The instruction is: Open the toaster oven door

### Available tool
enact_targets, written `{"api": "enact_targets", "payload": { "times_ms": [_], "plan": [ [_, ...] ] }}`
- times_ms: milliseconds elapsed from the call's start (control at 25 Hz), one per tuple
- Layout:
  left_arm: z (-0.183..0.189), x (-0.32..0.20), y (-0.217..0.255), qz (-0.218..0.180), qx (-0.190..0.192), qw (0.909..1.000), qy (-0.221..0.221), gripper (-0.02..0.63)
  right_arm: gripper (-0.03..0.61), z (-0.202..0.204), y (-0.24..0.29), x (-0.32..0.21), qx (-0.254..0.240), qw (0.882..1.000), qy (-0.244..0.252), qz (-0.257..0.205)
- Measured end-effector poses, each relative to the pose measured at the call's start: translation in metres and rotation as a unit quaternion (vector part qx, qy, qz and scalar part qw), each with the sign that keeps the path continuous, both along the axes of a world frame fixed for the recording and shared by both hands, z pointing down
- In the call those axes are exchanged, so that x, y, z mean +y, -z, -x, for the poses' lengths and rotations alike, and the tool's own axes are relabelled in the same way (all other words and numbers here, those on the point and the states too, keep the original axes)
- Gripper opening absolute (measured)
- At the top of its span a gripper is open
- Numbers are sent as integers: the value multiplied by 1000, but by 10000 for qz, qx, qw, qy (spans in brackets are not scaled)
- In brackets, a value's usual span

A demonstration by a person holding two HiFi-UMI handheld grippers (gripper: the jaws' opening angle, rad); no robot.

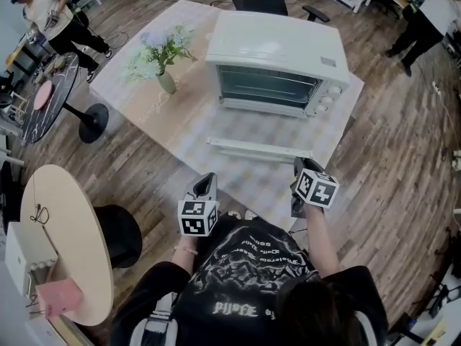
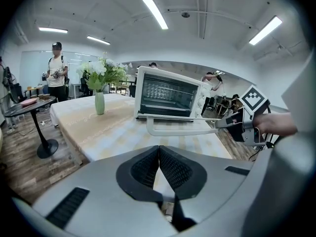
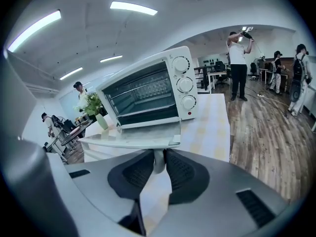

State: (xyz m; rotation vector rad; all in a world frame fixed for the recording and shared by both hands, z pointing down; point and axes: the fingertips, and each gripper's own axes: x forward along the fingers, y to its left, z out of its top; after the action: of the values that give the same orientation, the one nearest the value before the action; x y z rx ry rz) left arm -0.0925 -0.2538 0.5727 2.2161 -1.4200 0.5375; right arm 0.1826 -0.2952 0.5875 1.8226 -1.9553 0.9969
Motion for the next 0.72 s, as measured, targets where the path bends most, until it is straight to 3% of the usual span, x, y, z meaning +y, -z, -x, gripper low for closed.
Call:
{"api": "enact_targets", "payload": {
  "times_ms": [720],
  "plan": [
    [-2,-8,-3,20,-36,10000,23,20,80,5,-45,14,279,9976,151,617]
  ]
}}
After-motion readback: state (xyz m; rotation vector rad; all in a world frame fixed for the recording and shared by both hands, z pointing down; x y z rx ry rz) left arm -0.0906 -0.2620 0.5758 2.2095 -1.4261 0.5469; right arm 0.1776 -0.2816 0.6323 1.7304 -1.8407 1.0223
